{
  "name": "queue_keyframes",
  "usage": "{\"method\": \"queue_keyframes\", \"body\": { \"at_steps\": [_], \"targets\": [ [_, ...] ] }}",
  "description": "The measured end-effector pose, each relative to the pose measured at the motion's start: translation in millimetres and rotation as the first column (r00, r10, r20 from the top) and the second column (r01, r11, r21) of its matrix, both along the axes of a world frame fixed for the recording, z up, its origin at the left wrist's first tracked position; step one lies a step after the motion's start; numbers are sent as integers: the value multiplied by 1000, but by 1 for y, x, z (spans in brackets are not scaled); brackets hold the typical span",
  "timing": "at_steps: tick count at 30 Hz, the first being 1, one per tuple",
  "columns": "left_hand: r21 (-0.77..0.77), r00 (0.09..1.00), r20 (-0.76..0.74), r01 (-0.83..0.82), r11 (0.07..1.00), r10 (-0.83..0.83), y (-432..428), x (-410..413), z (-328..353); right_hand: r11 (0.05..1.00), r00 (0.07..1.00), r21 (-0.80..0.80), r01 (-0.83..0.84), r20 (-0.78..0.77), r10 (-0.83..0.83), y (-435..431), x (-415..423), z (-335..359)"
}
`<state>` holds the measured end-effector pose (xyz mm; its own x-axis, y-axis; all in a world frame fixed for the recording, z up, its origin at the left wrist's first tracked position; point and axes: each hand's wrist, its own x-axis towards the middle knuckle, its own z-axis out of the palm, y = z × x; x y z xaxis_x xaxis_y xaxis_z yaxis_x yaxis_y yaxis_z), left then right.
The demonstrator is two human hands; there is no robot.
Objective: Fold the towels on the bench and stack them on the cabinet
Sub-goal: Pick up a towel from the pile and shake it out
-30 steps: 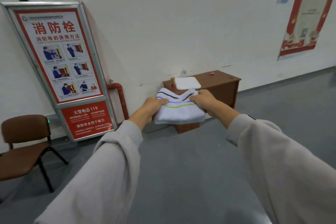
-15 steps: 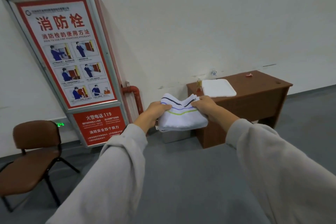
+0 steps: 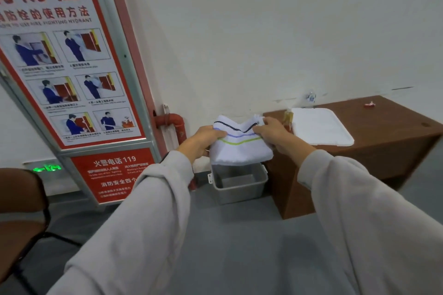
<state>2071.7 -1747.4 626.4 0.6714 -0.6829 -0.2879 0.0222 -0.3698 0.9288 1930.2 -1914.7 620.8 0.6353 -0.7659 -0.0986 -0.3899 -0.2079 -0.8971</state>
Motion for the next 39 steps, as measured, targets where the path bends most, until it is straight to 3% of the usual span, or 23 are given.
{"method": "queue_keyframes", "body": {
  "at_steps": [11, 18, 25, 31, 39],
  "targets": [
    [139, 1000, -10, -23, 990, 25, -202, 211, -52, 996, 999, 93, -2, -43, 6, -195, 215, -56],
    [184, 983, -94, -141, 973, 160, -341, 341, -157, 991, 985, 81, -105, -127, 114, -337, 364, -156],
    [208, 969, -192, -114, 972, 154, -429, 436, -275, 975, 967, 187, -119, -203, 157, -437, 462, -273],
    [275, 953, -239, -118, 954, 186, -484, 496, -420, 952, 945, 290, -97, -275, 180, -496, 525, -419],
    [436, 929, -254, -137, 890, 267, -509, 534, -722, 929, 905, 360, -89, -360, 227, -505, 564, -709]
  ]
}}
